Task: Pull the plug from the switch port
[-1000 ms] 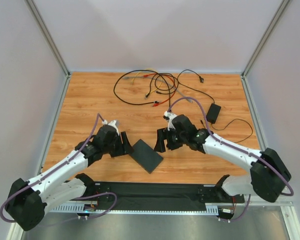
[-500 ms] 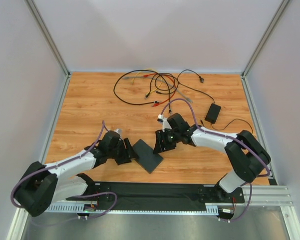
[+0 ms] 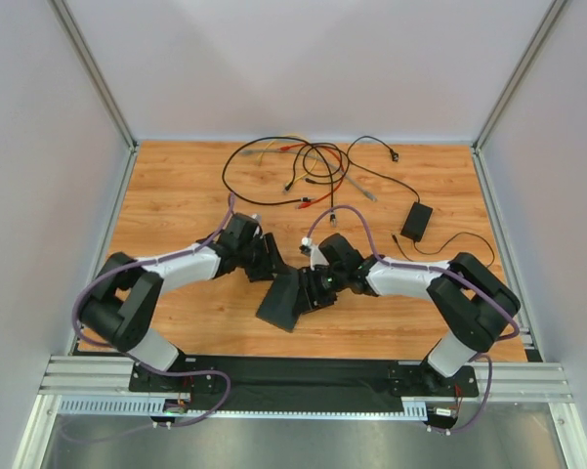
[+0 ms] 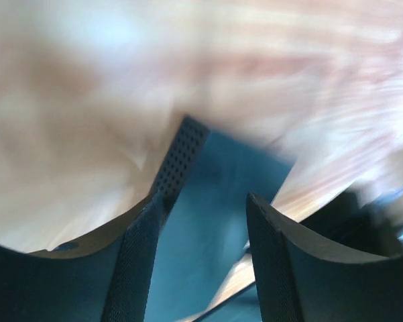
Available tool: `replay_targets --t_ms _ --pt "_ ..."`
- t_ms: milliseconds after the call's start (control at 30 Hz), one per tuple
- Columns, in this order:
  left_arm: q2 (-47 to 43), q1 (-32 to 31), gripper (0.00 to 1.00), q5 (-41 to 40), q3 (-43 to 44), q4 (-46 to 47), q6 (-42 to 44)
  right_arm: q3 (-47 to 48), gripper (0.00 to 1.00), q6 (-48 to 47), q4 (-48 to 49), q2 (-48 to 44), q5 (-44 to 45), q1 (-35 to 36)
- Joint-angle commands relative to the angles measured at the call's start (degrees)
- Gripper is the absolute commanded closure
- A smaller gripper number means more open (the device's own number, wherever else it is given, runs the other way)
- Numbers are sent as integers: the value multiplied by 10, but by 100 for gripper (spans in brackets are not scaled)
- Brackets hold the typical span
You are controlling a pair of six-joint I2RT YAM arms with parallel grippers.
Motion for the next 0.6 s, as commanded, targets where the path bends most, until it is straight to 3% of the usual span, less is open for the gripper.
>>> replay_targets --t_ms 0,100,200,333,400,567 --pt "72 -3 41 101 100 31 50 1 57 61 108 7 -18 24" --pt "98 4 41 91 134 17 59 -2 52 73 115 -16 41 23" --pt "45 13 40 41 126 -20 73 -16 46 51 75 -71 95 24" --pt "-81 13 39 -29 119 -102 102 -41 38 31 -41 -180 189 23" --pt "-131 13 38 -49 99 -131 106 -59 29 37 -86 -219 228 23" --pt "-322 13 28 -32 -17 -122 72 -84 20 70 -217 -342 324 23"
